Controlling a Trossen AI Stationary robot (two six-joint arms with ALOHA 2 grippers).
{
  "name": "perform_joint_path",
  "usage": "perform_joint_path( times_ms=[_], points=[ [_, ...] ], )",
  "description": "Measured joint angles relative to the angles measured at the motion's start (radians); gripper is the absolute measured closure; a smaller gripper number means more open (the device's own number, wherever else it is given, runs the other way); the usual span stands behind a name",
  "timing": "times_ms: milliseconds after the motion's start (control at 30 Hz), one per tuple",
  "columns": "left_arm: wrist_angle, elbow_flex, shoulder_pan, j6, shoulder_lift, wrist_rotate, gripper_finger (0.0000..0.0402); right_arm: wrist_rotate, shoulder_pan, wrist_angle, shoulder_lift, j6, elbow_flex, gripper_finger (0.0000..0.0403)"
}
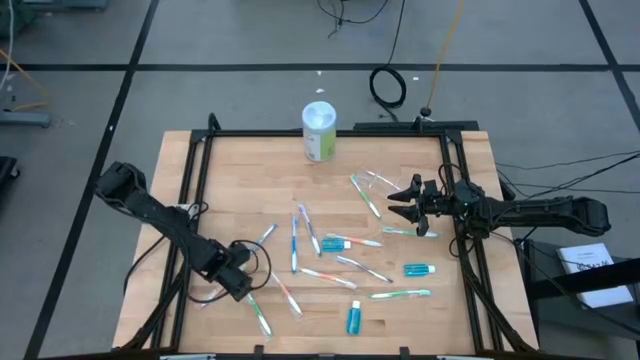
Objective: Pick & Place toothbrushing station
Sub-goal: Put the orange toothbrush into the transparent organizer
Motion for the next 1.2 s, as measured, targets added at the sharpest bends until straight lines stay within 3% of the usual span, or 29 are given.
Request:
perform_joint_path(
  times_ms=[100, 367, 667, 800, 1000, 1200],
  points=[
    [0.038, -0.027, -0.01, 0.001, 0.01, 0.004, 0.0257, 0.0, 0.0, 0.0, 0.0, 0.0, 0.0, 0.0243],
    [-0.063, -0.037, -0.024, 0.012, 0.03, 0.059, 0.0257, 0.0, 0.0, 0.001, 0.0, 0.007, 0.0, 0.0243],
    [0.011, -0.037, -0.077, 0.052, 0.03, -0.058, 0.0259, 0.0, 0.0, 0.001, 0.0, 0.007, 0.0, 0.0243],
    [0.014, -0.036, -0.077, 0.053, 0.054, -0.076, 0.0293, 0.0, 0.0, 0.001, 0.0, 0.007, 0.0, 0.0243],
    [0.027, -0.033, -0.068, 0.103, 0.08, -0.067, 0.0384, 0.0, 0.0, 0.002, 0.0, 0.007, 0.0, 0.0243],
    [0.057, -0.004, -0.005, 0.155, 0.063, -0.058, 0.0385, 0.0, 0.0, 0.007, 0.0, 0.007, 0.0, 0.0243]
  ],
)
